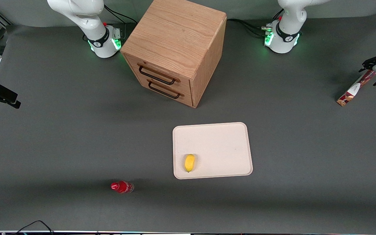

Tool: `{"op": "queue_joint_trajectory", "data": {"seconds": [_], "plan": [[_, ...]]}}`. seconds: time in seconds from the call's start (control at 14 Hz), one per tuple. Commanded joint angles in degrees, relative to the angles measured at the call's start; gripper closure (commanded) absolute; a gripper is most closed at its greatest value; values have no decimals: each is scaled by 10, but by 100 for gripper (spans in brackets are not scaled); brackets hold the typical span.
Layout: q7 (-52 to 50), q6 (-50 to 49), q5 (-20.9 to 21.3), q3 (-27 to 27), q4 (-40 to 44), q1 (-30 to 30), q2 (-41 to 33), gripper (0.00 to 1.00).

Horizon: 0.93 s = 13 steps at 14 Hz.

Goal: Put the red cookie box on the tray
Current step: 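Lower the left gripper onto the red cookie box and grasp it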

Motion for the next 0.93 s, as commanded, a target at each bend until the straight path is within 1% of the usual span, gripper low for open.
{"op": "queue_joint_trajectory", "data": {"seconds": [0.0,0.07,0.29,0.36,0.43,0.5,0.57,0.86], "plan": [[48,69,-10,11,-55,3,-29,0],[56,92,-12,12,-64,4,-26,0],[62,141,-30,12,-93,4,-20,17],[63,155,-31,12,-99,4,-16,31],[62,157,-34,12,-97,4,-11,57],[63,158,-47,12,-96,3,-6,91],[63,158,-54,12,-94,3,-1,100],[60,145,-54,6,-57,-2,20,100]]}}
